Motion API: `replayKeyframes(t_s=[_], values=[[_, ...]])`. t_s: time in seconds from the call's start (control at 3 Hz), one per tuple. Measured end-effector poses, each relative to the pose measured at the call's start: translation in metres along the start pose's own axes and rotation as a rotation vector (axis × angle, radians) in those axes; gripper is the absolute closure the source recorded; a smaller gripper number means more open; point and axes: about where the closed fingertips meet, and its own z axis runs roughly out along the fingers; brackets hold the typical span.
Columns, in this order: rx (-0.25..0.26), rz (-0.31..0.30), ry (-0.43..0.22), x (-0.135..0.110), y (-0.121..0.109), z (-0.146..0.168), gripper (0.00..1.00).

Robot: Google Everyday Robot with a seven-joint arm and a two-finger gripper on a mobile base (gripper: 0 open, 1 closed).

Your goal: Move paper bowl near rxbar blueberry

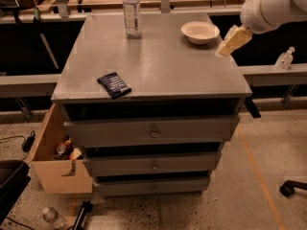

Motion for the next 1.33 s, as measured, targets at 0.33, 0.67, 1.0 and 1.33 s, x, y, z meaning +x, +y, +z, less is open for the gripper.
replayKeyframes(t_s=[0.33,0.67,1.0,1.33], values=[[-0.005,-0.019,-0.090,0.013,-0.020,0.054,0.00],[-0.002,0.004,-0.141,0.029,-0.033,0.091,0.00],[0.015,0.041,-0.178,0.045,-0.042,0.117,0.00],[0.054,0.084,-0.192,0.056,-0.050,0.144,0.00]])
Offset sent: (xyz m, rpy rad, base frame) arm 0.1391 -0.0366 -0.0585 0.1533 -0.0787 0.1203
